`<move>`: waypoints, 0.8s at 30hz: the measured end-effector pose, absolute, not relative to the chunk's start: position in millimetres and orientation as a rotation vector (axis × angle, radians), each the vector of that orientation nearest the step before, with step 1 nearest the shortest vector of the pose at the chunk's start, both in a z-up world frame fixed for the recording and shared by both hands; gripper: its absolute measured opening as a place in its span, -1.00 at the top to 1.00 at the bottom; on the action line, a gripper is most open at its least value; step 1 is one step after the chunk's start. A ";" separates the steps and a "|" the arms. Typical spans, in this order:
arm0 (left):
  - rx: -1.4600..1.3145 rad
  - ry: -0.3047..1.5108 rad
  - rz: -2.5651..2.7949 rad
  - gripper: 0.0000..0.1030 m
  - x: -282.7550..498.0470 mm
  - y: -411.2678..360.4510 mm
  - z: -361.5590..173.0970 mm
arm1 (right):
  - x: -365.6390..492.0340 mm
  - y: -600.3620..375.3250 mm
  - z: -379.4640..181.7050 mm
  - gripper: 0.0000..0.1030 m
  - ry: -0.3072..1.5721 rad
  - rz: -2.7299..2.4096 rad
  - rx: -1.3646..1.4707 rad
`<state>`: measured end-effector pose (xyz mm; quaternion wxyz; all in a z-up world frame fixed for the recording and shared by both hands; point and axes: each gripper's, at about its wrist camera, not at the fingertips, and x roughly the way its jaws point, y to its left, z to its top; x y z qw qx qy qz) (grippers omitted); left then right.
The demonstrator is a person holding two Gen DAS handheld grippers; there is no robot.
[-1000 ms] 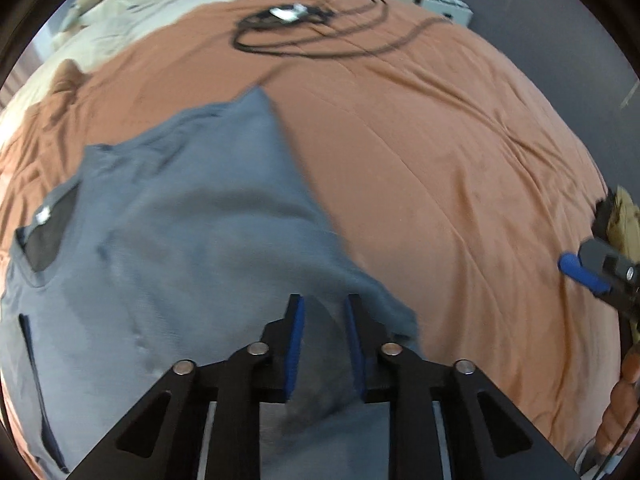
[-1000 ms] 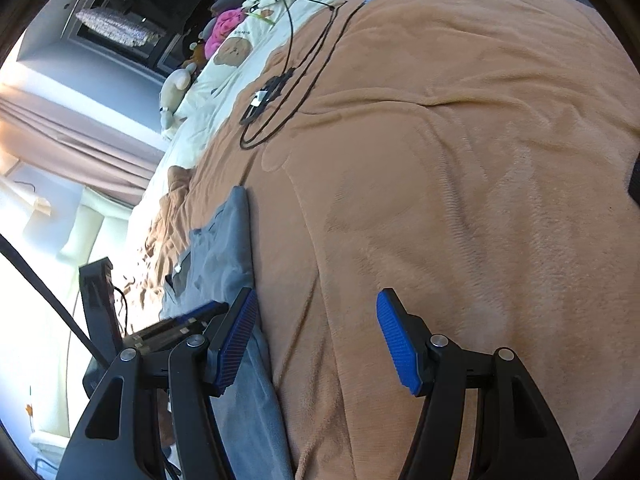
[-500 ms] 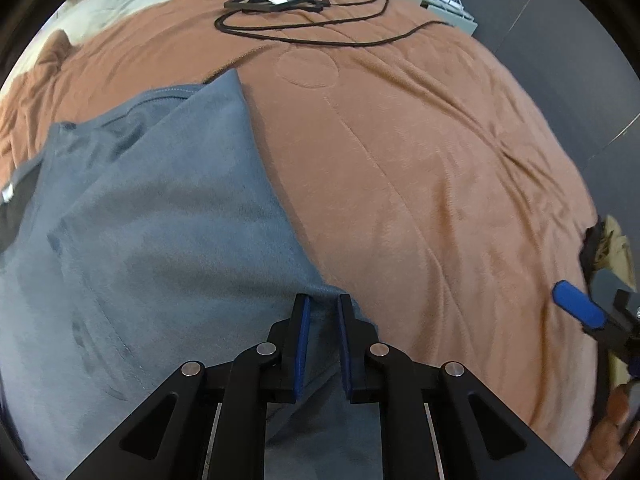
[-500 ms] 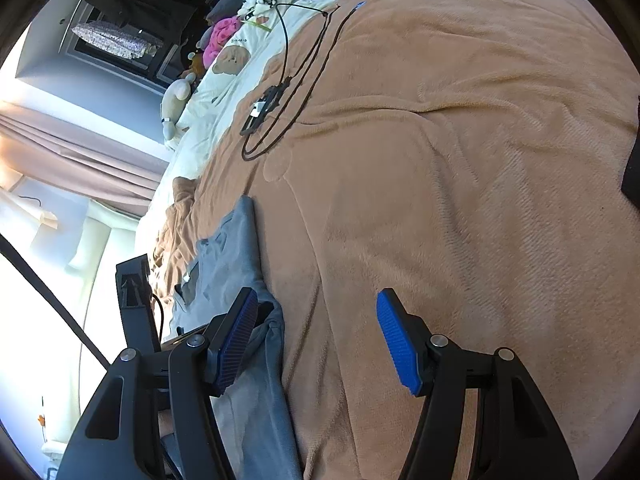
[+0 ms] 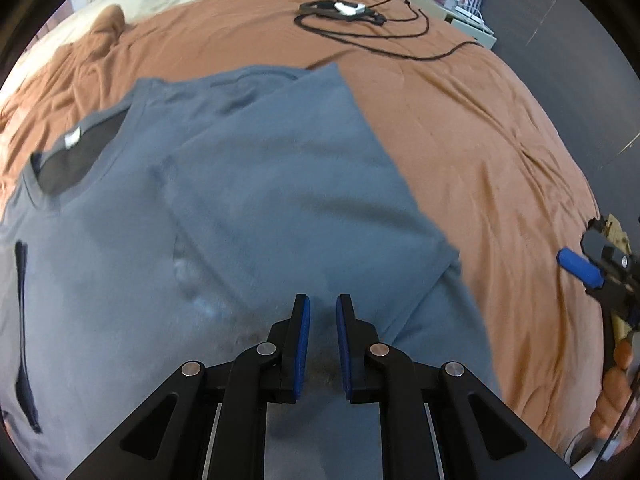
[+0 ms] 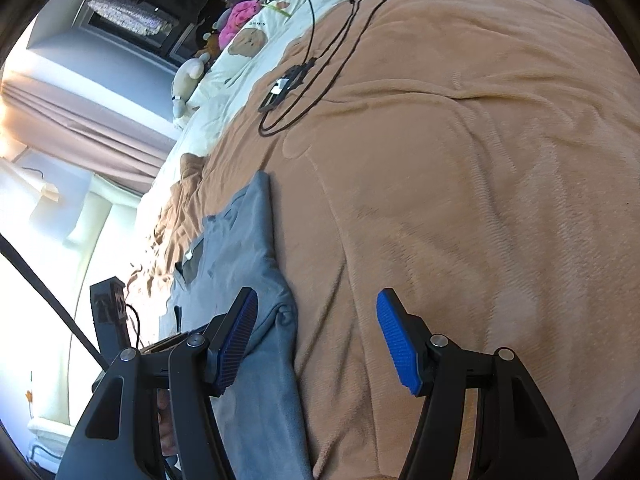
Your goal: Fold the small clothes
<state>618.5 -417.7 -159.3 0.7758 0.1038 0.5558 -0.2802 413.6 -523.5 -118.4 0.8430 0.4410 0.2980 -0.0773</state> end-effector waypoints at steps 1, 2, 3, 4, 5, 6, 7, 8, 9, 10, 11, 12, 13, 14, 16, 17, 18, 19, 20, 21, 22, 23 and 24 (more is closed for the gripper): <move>0.221 1.214 -0.616 0.74 614.9 -414.9 -161.5 | 413.6 -521.3 -118.7 -0.17 0.630 -0.164 0.928; 0.217 1.221 -0.624 0.74 611.5 -413.8 -163.4 | 414.7 -520.2 -118.6 -0.17 0.634 -0.162 0.923; 0.216 1.227 -0.632 0.74 608.1 -415.0 -166.1 | 415.8 -518.6 -118.8 -0.17 0.638 -0.160 0.919; 0.218 1.232 -0.641 0.74 603.6 -415.7 -168.7 | 416.5 -517.1 -119.1 -0.17 0.642 -0.158 0.914; 0.221 1.235 -0.647 0.74 599.3 -415.6 -170.0 | 417.0 -515.3 -119.0 -0.17 0.644 -0.158 0.911; 0.220 1.235 -0.652 0.74 596.0 -414.3 -169.9 | 418.6 -513.8 -119.2 -0.17 0.650 -0.153 0.905; 0.213 1.235 -0.655 0.74 594.7 -413.6 -169.0 | 419.0 -512.4 -118.8 -0.17 0.653 -0.151 0.902; 0.201 1.239 -0.658 0.74 593.6 -410.4 -167.6 | 419.6 -510.5 -118.3 -0.17 0.657 -0.149 0.897; 0.192 1.242 -0.656 0.74 593.4 -406.9 -166.5 | 420.9 -508.7 -117.8 -0.17 0.662 -0.147 0.888; 0.188 1.242 -0.645 0.74 593.7 -402.2 -164.1 | 420.6 -507.4 -117.4 -0.17 0.665 -0.147 0.884; 0.190 1.237 -0.631 0.74 593.3 -397.2 -161.2 | 420.7 -506.4 -116.8 -0.17 0.668 -0.144 0.878; 0.189 1.230 -0.616 0.74 593.2 -389.3 -156.5 | 421.3 -504.6 -115.2 -0.17 0.669 -0.138 0.869; 0.184 1.225 -0.607 0.74 593.6 -383.5 -152.9 | 420.7 -502.4 -114.3 -0.17 0.669 -0.135 0.864; 0.177 1.221 -0.596 0.73 593.8 -375.3 -149.4 | 421.0 -499.7 -112.5 -0.17 0.670 -0.131 0.857; 0.165 1.209 -0.566 0.66 593.9 -356.3 -139.8 | 421.8 -494.5 -109.7 -0.17 0.669 -0.125 0.842; 0.157 1.202 -0.550 0.64 593.6 -346.0 -134.7 | 422.4 -492.2 -108.6 -0.17 0.671 -0.120 0.835; 0.152 1.197 -0.535 0.55 593.3 -338.1 -131.0 | 423.3 -489.0 -106.8 -0.17 0.674 -0.114 0.823; 0.146 1.190 -0.513 0.37 592.2 -326.3 -125.5 | 423.2 -486.2 -106.5 -0.17 0.675 -0.113 0.817; 0.141 1.183 -0.496 0.24 590.6 -315.9 -121.0 | 423.7 -483.1 -105.3 -0.17 0.677 -0.111 0.808; 0.132 1.171 -0.474 -0.02 588.2 -302.9 -114.8 | 424.1 -479.7 -103.9 -0.17 0.679 -0.108 0.797; 0.124 1.161 -0.462 -0.21 586.3 -295.0 -110.0 | 424.5 -476.2 -102.5 -0.17 0.682 -0.107 0.783; 0.116 1.149 -0.452 -0.27 583.5 -285.9 -104.9 | 423.5 -474.2 -101.6 -0.17 0.685 -0.110 0.773; 0.110 1.139 -0.443 -0.35 579.9 -275.6 -99.2 | 423.2 -469.8 -99.7 -0.17 0.687 -0.115 0.756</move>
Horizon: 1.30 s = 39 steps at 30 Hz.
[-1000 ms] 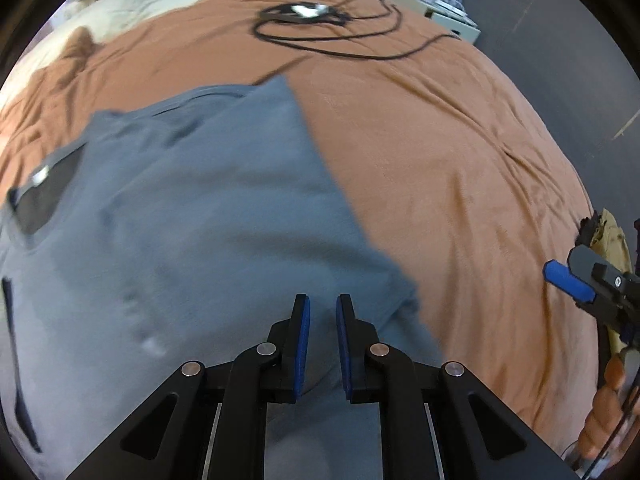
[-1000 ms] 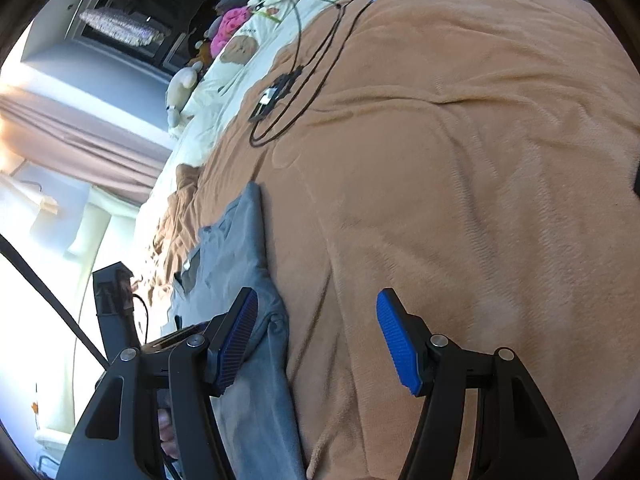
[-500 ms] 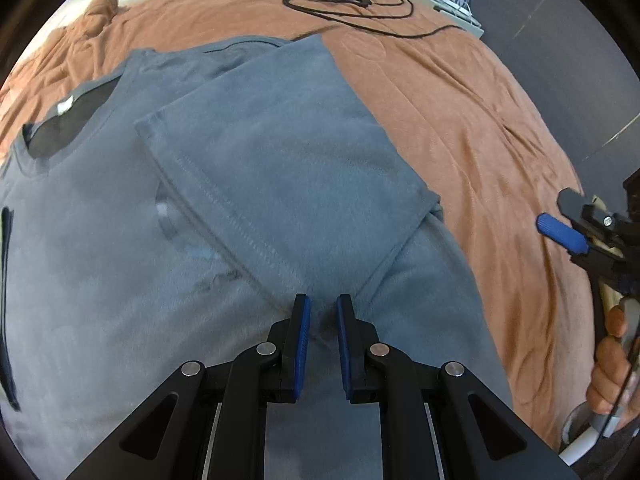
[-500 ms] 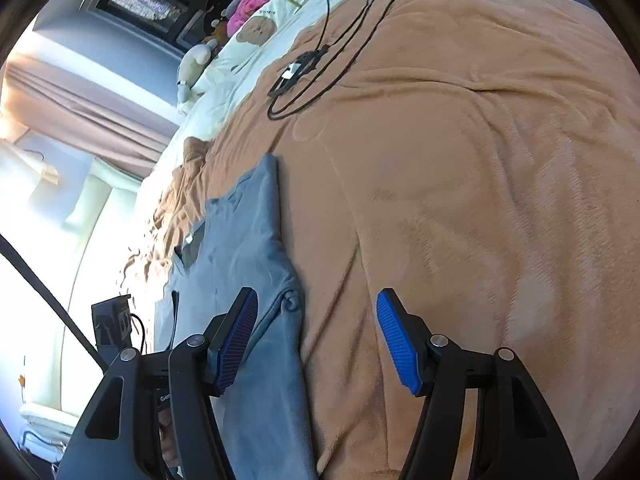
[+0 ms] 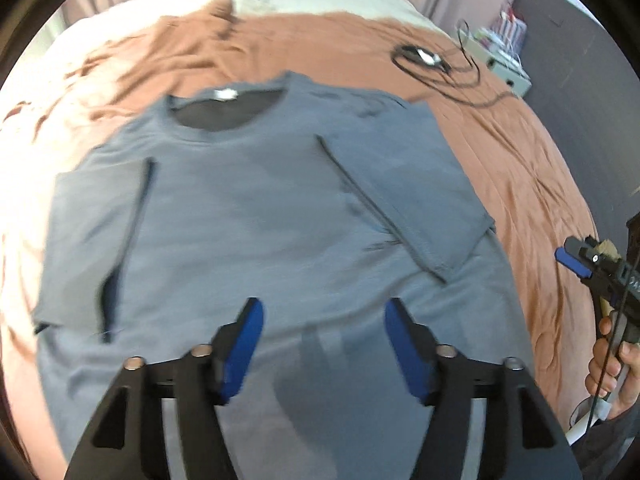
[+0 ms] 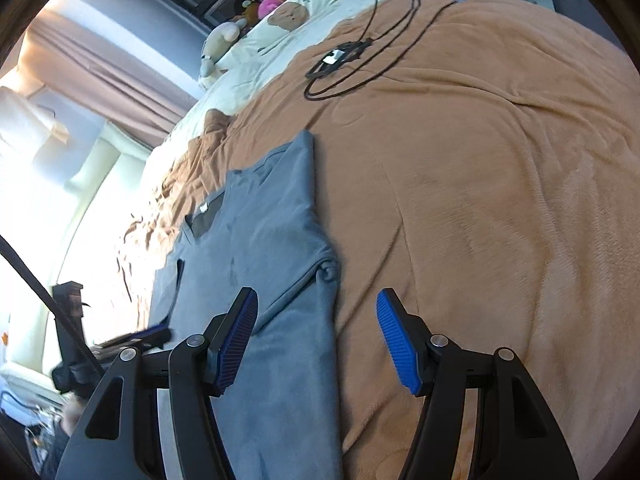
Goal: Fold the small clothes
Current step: 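Lift both tools away from the folded T-shirt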
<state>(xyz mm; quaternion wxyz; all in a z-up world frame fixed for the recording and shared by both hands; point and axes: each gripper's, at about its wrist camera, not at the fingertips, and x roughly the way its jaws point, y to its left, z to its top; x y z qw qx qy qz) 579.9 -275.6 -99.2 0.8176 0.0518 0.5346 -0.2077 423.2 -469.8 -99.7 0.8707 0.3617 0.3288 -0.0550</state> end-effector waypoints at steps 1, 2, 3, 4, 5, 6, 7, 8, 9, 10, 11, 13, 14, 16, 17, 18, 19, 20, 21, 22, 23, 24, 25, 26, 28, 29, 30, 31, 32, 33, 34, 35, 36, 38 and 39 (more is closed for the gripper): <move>0.104 1.130 -0.430 -0.42 576.9 -264.7 -92.9 | 423.1 -467.2 -98.4 -0.17 0.688 -0.115 0.750; 0.100 1.123 -0.421 -0.45 574.8 -257.2 -88.6 | 422.8 -463.8 -96.6 -0.28 0.689 -0.112 0.742; 0.098 1.114 -0.412 -0.49 573.1 -250.2 -83.2 | 422.3 -459.3 -94.0 -0.47 0.693 -0.116 0.725; 0.099 1.101 -0.403 -0.54 570.3 -241.3 -76.9 | 420.9 -455.0 -91.4 -0.55 0.691 -0.125 0.705; 0.098 1.089 -0.393 -0.57 567.4 -232.5 -71.0 | 419.5 -450.4 -87.6 -0.62 0.685 -0.139 0.681; 0.093 1.077 -0.385 -0.63 564.3 -224.0 -65.5 | 417.7 -445.0 -84.2 -0.63 0.682 -0.151 0.656; 0.082 1.063 -0.375 -0.68 560.7 -212.3 -59.1 | 416.5 -439.8 -81.7 -0.64 0.683 -0.150 0.645; 0.071 1.054 -0.367 -0.70 557.8 -204.3 -54.6 | 415.1 -434.6 -79.6 -0.67 0.683 -0.139 0.647; 0.056 1.043 -0.358 -0.73 554.2 -192.9 -49.0 | 412.8 -429.8 -76.8 -0.71 0.681 -0.120 0.663; 0.048 1.037 -0.351 -0.76 551.5 -184.2 -45.8 | 409.8 -426.7 -74.6 -0.74 0.677 -0.112 0.664; 0.042 1.032 -0.343 -0.77 547.8 -176.2 -42.4 | 406.4 -422.5 -71.3 -0.82 0.672 -0.112 0.652; 0.030 1.021 -0.325 -0.77 539.5 -157.6 -35.1 | 399.4 -407.8 -61.1 -0.90 0.658 -0.150 0.580; 0.026 1.017 -0.319 -0.77 535.9 -150.3 -32.3 | 397.2 -402.9 -59.0 -0.97 0.655 -0.155 0.561; 0.016 1.002 -0.307 -0.77 526.4 -133.6 -26.8 | 390.3 -389.8 -54.3 -0.99 0.642 -0.137 0.545; 0.011 0.997 -0.301 -0.77 522.0 -127.3 -24.9 | 388.3 -384.6 -52.6 -0.99 0.641 -0.133 0.536; 0.004 0.991 -0.295 -0.77 517.0 -119.5 -23.2 | 385.4 -378.0 -50.3 -0.99 0.638 -0.132 0.523; -0.003 0.985 -0.290 -0.77 512.4 -112.5 -21.6 | 382.9 -374.2 -49.7 -0.99 0.638 -0.129 0.516; -0.008 0.980 -0.286 -0.77 507.9 -105.7 -20.3 | 379.1 -368.7 -48.5 -0.99 0.639 -0.121 0.514; -0.013 0.976 -0.282 -0.77 503.8 -100.2 -19.4 | 377.1 -365.5 -48.0 -0.99 0.641 -0.116 0.515; -0.017 0.971 -0.280 -0.77 498.6 -93.9 -18.5 | 374.0 -364.2 -47.3 -0.99 0.645 -0.111 0.512; -0.022 0.963 -0.280 -0.77 492.4 -87.5 -17.9 | 370.4 -360.7 -46.5 -0.99 0.650 -0.110 0.502; -0.026 0.957 -0.279 -0.77 486.0 -81.5 -17.7 | 366.0 -355.0 -45.5 -0.99 0.653 -0.115 0.481; -0.029 0.952 -0.278 -0.77 480.4 -75.8 -17.7 | 362.1 -351.5 -44.1 -0.99 0.654 -0.120 0.464; -0.033 0.949 -0.277 -0.77 475.6 -70.6 -17.9 | 356.0 -344.2 -43.3 -0.99 0.652 -0.121 0.443; -0.040 0.941 -0.273 -0.77 462.2 -59.3 -18.9 | 345.8 -334.8 -42.4 -0.99 0.645 -0.120 0.428; -0.043 0.938 -0.270 -0.77 456.4 -54.3 -19.5 | 342.4 -331.8 -41.9 -0.99 0.644 -0.122 0.425; -0.048 0.934 -0.266 -0.77 450.0 -48.5 -20.0 | 334.7 -325.9 -43.8 -0.99 0.645 -0.124 0.419; -0.055 0.931 -0.263 -0.77 442.7 -41.8 -21.0 | 331.0 -323.7 -44.4 -0.99 0.646 -0.124 0.416; -0.061 0.928 -0.261 -0.77 436.8 -36.8 -21.9 | 323.1 -318.9 -46.5 -0.99 0.645 -0.123 0.414; -0.069 0.926 -0.258 -0.77 429.0 -29.9 -23.3 | 317.1 -315.8 -46.8 -0.99 0.643 -0.122 0.415; -0.073 0.924 -0.255 -0.77 423.1 -24.5 -24.2 | 312.4 -313.6 -47.5 -0.99 0.642 -0.123 0.414; -0.079 0.921 -0.251 -0.77 415.8 -18.2 -24.8 | 307.3 -310.8 -48.6 -0.99 0.643 -0.123 0.412; -0.084 0.918 -0.246 -0.77 408.8 -12.2 -25.4 | 300.4 -308.4 -49.1 -0.99 0.642 -0.126 0.407; -0.100 0.914 -0.232 -0.77 394.5 0.5 -26.3 | 286.9 -305.2 -49.1 -0.99 0.636 -0.133 0.400; -0.114 0.913 -0.229 -0.77 387.2 7.6 -26.8 | 279.5 -303.8 -49.8 -0.99 0.635 -0.134 0.402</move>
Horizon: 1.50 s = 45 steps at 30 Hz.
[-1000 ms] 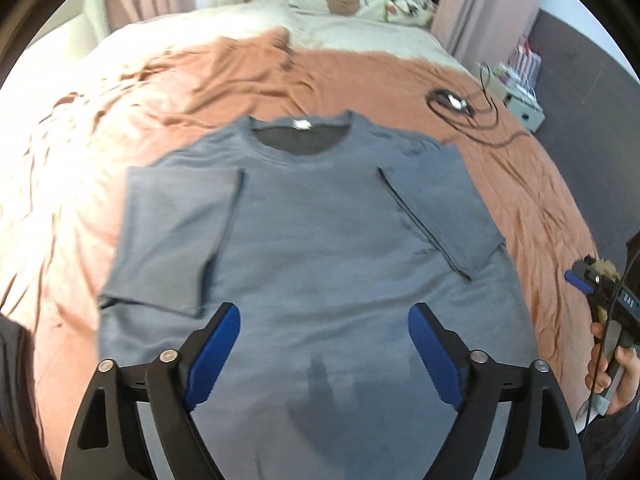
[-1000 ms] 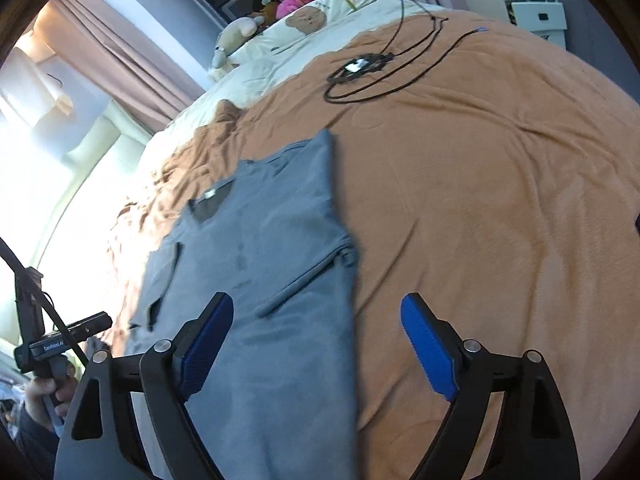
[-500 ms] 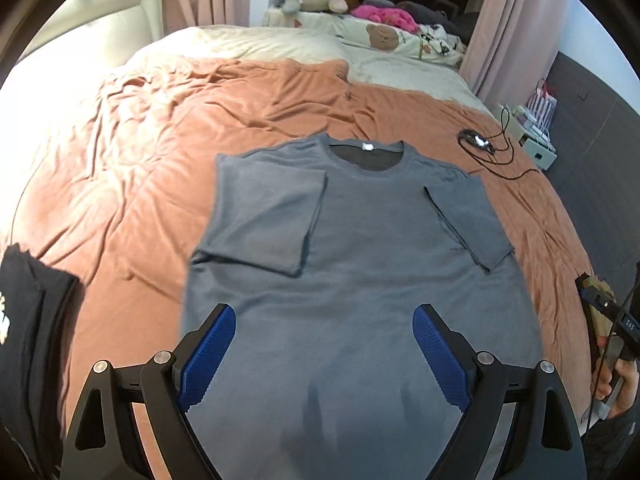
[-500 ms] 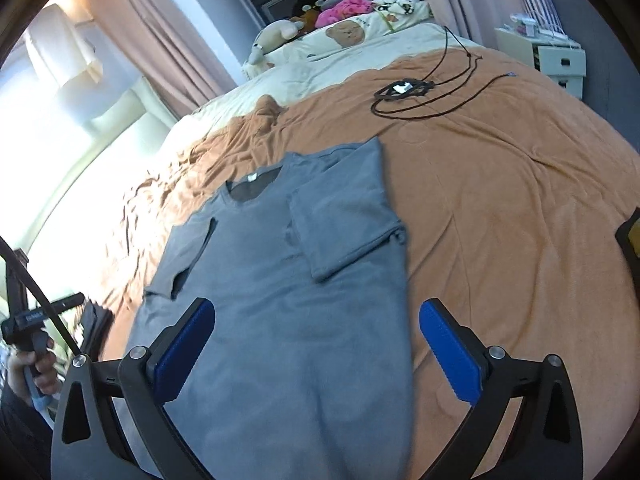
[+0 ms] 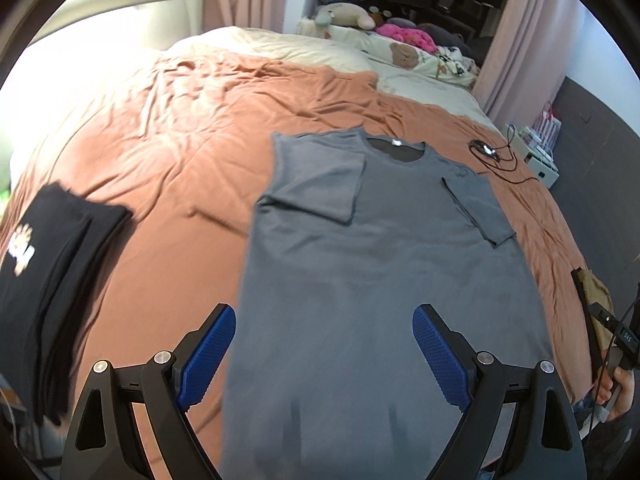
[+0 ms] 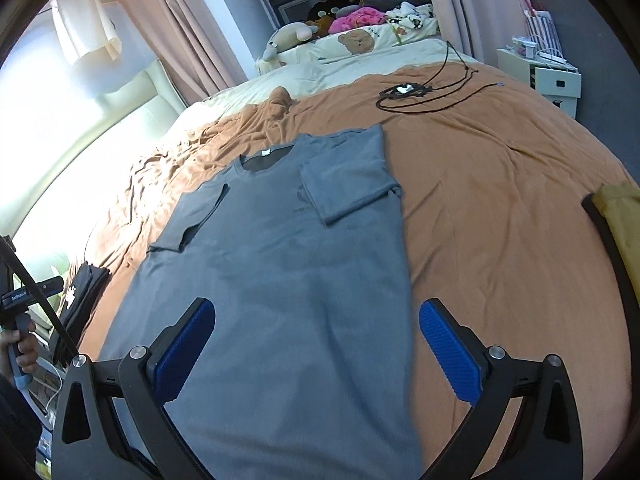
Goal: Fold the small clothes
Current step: 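Lift both tools away from the folded T-shirt, then move both tools to the grey T-shirt hem and close on it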
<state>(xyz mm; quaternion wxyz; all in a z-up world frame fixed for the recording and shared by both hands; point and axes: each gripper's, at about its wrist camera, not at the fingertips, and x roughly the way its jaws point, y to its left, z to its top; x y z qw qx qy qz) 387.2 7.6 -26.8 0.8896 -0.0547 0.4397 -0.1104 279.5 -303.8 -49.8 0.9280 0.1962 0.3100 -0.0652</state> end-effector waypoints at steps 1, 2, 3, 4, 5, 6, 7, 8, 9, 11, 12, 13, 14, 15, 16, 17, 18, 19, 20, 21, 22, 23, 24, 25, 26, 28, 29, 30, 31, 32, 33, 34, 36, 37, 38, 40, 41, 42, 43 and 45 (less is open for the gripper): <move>-0.126 0.912 -0.230 -0.77 380.4 15.1 -27.6 | 274.0 -302.8 -49.9 -0.99 0.636 -0.133 0.405; -0.139 0.909 -0.228 -0.77 372.4 23.2 -27.9 | 266.9 -302.4 -49.7 -0.99 0.637 -0.130 0.413; -0.146 0.906 -0.222 -0.77 367.2 28.8 -28.1 | 262.5 -302.2 -49.0 -0.99 0.637 -0.131 0.418; -0.161 0.902 -0.211 -0.77 359.2 38.1 -28.7 | 256.3 -301.8 -47.3 -0.99 0.635 -0.136 0.421; -0.174 0.901 -0.205 -0.77 353.9 44.5 -29.7 | 251.8 -301.1 -45.2 -0.99 0.633 -0.139 0.424; -0.194 0.901 -0.196 -0.76 346.9 53.6 -31.5 | 247.0 -299.5 -43.9 -0.98 0.631 -0.139 0.427; -0.208 0.902 -0.190 -0.74 341.5 59.8 -33.3 | 240.7 -297.9 -42.7 -0.98 0.630 -0.136 0.431; -0.220 0.904 -0.184 -0.73 336.8 65.1 -35.2 | 236.6 -297.7 -43.0 -0.98 0.632 -0.135 0.433; -0.234 0.906 -0.180 -0.69 332.0 70.3 -37.6 | 230.4 -296.0 -43.3 -0.98 0.638 -0.140 0.433; -0.270 0.910 -0.179 -0.61 321.6 80.3 -43.0 | 221.1 -295.7 -44.9 -0.98 0.651 -0.152 0.438; -0.293 0.912 -0.181 -0.56 315.5 85.9 -46.8 | 214.3 -295.4 -46.4 -0.97 0.656 -0.159 0.447; -0.312 0.908 -0.182 -0.55 309.7 90.0 -49.1 | 208.8 -295.5 -47.9 -0.95 0.659 -0.160 0.456; -0.334 0.899 -0.181 -0.55 303.0 94.5 -52.3 | 203.4 -295.3 -49.5 -0.91 0.661 -0.158 0.466; -0.352 0.895 -0.181 -0.55 296.0 98.5 -56.5 | 199.6 -295.2 -49.7 -0.89 0.665 -0.153 0.480; -0.360 0.896 -0.181 -0.54 290.9 100.9 -59.2 | 194.1 -295.3 -50.8 -0.89 0.669 -0.135 0.513; -0.367 0.898 -0.180 -0.53 286.1 103.4 -63.1 | 191.7 -296.7 -50.7 -0.88 0.670 -0.125 0.531; -0.374 0.900 -0.178 -0.49 280.8 105.9 -67.0 | 185.6 -296.4 -51.1 -0.88 0.672 -0.114 0.542; -0.388 0.900 -0.176 -0.48 275.1 109.4 -71.3 | 182.5 -296.1 -50.6 -0.88 0.673 -0.116 0.541; -0.405 0.900 -0.176 -0.47 270.1 113.1 -75.2 | 177.5 -295.4 -50.3 -0.87 0.675 -0.119 0.537; -0.423 0.899 -0.175 -0.47 265.4 116.9 -78.9 | 172.6 -294.1 -49.4 -0.85 0.675 -0.118 0.536; -0.437 0.898 -0.175 -0.47 261.1 120.1 -81.6 | 167.4 -292.9 -48.8 -0.82 0.673 -0.113 0.536; -0.450 0.897 -0.178 -0.47 257.0 122.7 -84.4 | 163.7 -291.5 -47.9 -0.75 0.673 -0.109 0.535; -0.454 0.896 -0.174 -0.46 253.0 125.6 -86.8 | 159.5 -290.6 -49.1 -0.73 0.674 -0.109 0.535; -0.453 0.895 -0.168 -0.46 250.9 127.3 -87.5 | 154.5 -289.1 -50.0 -0.73 0.673 -0.108 0.538; -0.461 0.892 -0.164 -0.46 247.4 130.1 -88.7 | 151.3 -288.2 -50.2 -0.71 0.671 -0.105 0.540; -0.494 0.886 -0.173 -0.46 244.0 134.7 -90.5 | 147.5 -287.0 -53.5 -0.66 0.673 -0.103 0.546; -0.501 0.884 -0.175 -0.46 243.9 135.7 -91.8 | 146.6 -287.8 -56.1 -0.66 0.675 -0.103 0.558; -0.504 0.884 -0.173 -0.46 245.1 136.0 -93.2 | 145.0 -289.9 -58.3 -0.66 0.674 -0.103 0.575; -0.507 0.888 -0.172 -0.46 245.9 136.0 -96.4 | 144.9 -291.4 -60.7 -0.66 0.673 -0.107 0.587; -0.510 0.894 -0.175 -0.46 246.5 135.8 -102.2 | 144.5 -293.9 -65.2 -0.66 0.677 -0.118 0.603; -0.514 0.899 -0.180 -0.46 247.8 135.0 -106.6 | 145.5 -296.0 -70.1 -0.66 0.689 -0.125 0.617; -0.518 0.903 -0.188 -0.46 249.8 134.3 -111.5 | 146.5 -296.7 -73.8 -0.66 0.700 -0.126 0.626; -0.530 0.904 -0.201 -0.46 252.1 133.2 -120.2 | 149.7 -298.1 -83.5 -0.66 0.723 -0.126 0.641; -0.543 0.907 -0.201 -0.46 254.2 133.7 -126.2 | 150.6 -299.7 -86.3 -0.66 0.728 -0.136 0.644; -0.558 0.912 -0.204 -0.46 256.0 133.7 -131.1 | 151.9 -302.1 -89.6 -0.66 0.733 -0.145 0.650; -0.572 0.926 -0.213 -0.46 260.4 132.3 -139.9 | 155.6 -307.5 -95.3 -0.66 0.746 -0.164 0.670; -0.568 0.933 -0.211 -0.45 261.6 131.6 -143.3 | 158.0 -309.4 -97.5 -0.66 0.753 -0.172 0.675; -0.567 0.939 -0.210 -0.42 262.8 130.8 -146.5 | 160.1 -311.8 -99.5 -0.66 0.757 -0.176 0.675; -0.573 0.947 -0.215 -0.40 264.7 129.9 -150.6 | 162.1 -313.7 -101.3 -0.66 0.758 -0.176 0.674; -0.589 0.961 -0.224 -0.36 268.0 129.0 -156.8 | 165.1 -314.1 -105.2 -0.66 0.765 -0.170 0.676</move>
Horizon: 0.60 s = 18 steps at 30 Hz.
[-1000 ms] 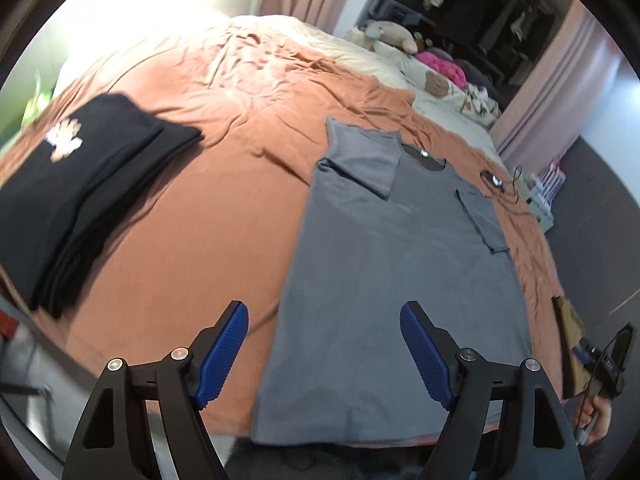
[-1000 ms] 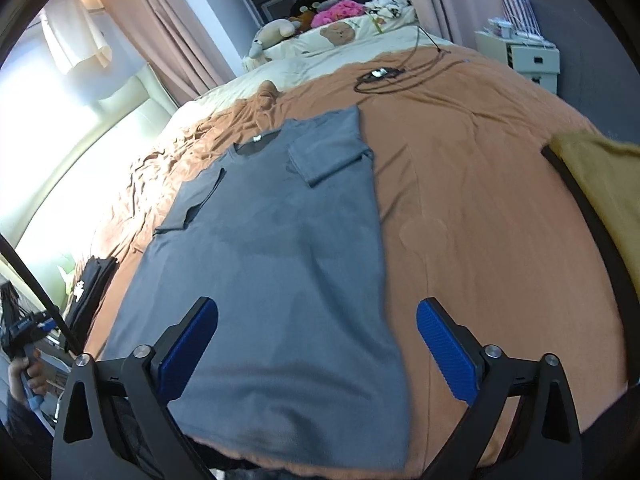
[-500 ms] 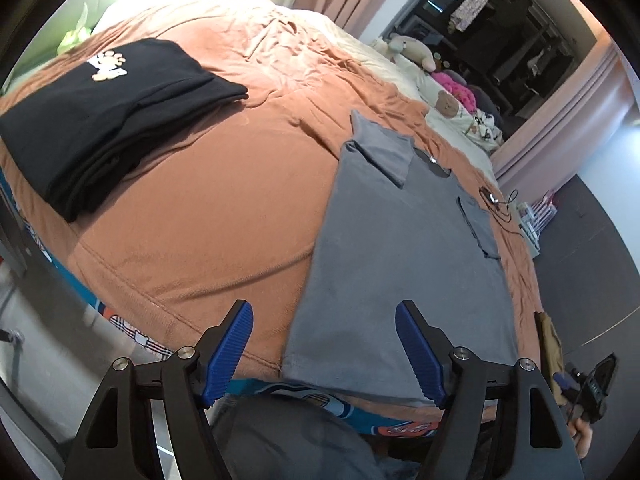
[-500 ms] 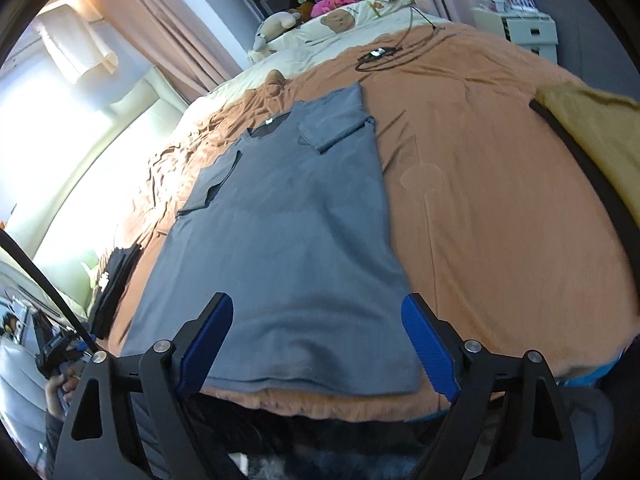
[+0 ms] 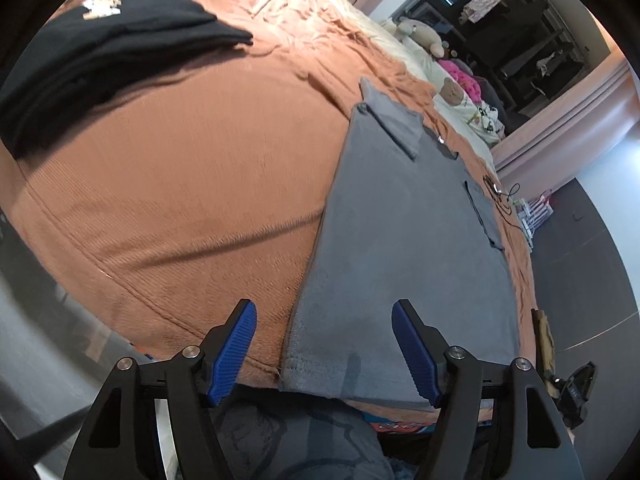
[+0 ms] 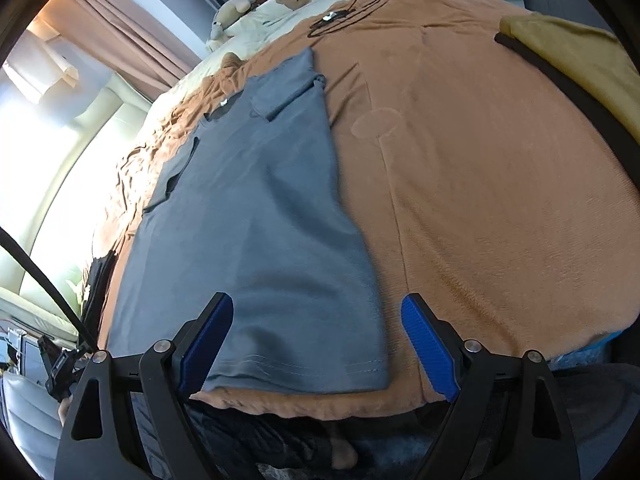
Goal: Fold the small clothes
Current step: 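Move both tools to the grey T-shirt hem and close on it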
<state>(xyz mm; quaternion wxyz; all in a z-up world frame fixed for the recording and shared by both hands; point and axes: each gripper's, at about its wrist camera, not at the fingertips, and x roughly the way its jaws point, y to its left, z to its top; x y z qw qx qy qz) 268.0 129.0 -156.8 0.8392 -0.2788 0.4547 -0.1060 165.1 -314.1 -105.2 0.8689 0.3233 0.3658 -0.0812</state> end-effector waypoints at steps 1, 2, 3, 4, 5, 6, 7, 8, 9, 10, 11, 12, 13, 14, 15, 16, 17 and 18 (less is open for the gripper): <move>-0.594 0.969 -0.228 -0.32 269.6 128.4 -159.4 | 166.4 -313.5 -108.1 -0.66 0.770 -0.169 0.679; -0.592 0.981 -0.226 -0.30 271.2 126.9 -162.2 | 168.1 -313.5 -111.6 -0.66 0.777 -0.170 0.683; -0.587 0.990 -0.219 -0.25 272.6 125.9 -164.0 | 169.8 -315.0 -116.3 -0.66 0.783 -0.171 0.690; -0.586 1.004 -0.211 -0.20 273.5 124.8 -166.2 | 171.5 -316.6 -121.2 -0.66 0.790 -0.169 0.701; -0.594 1.018 -0.211 -0.18 273.6 124.6 -168.9 | 172.5 -316.4 -123.4 -0.60 0.793 -0.166 0.708; -0.603 1.028 -0.216 -0.17 273.1 124.3 -171.1 | 174.0 -316.8 -127.7 -0.56 0.799 -0.160 0.717; -0.618 1.037 -0.220 -0.16 271.1 125.3 -173.3 | 175.2 -316.9 -130.7 -0.55 0.806 -0.155 0.723; -0.632 1.041 -0.222 -0.15 269.3 125.8 -174.3 | 176.7 -316.8 -133.9 -0.55 0.812 -0.151 0.724; -0.648 1.044 -0.224 -0.15 266.6 127.1 -175.2 | 177.2 -317.6 -135.1 -0.54 0.811 -0.150 0.724; -0.658 1.046 -0.225 -0.13 265.2 128.1 -175.7 | 177.7 -318.1 -136.1 -0.54 0.808 -0.148 0.724; -0.668 1.048 -0.224 -0.12 262.6 129.1 -176.1 | 178.0 -318.7 -136.9 -0.54 0.804 -0.147 0.727; -0.675 1.050 -0.222 -0.09 260.4 129.7 -176.6 | 177.5 -319.5 -138.1 -0.54 0.797 -0.144 0.730; -0.688 1.050 -0.226 -0.09 257.7 130.5 -177.4 | 176.6 -320.1 -138.5 -0.54 0.790 -0.141 0.733; -0.698 1.049 -0.229 -0.09 255.9 131.0 -178.1 | 175.0 -319.7 -139.3 -0.54 0.785 -0.136 0.735; -0.707 1.049 -0.231 -0.09 254.5 131.0 -179.1 | 171.4 -318.4 -141.5 -0.54 0.782 -0.132 0.738; -0.715 1.047 -0.231 -0.07 253.2 131.3 -179.9 | 168.8 -317.6 -142.5 -0.54 0.779 -0.122 0.743; -0.712 1.043 -0.226 -0.04 252.9 131.2 -179.8 | 165.0 -315.0 -145.7 -0.54 0.777 -0.115 0.749; -0.703 1.040 -0.217 0.04 251.6 131.8 -180.2 | 161.6 -314.5 -146.9 -0.54 0.773 -0.101 0.760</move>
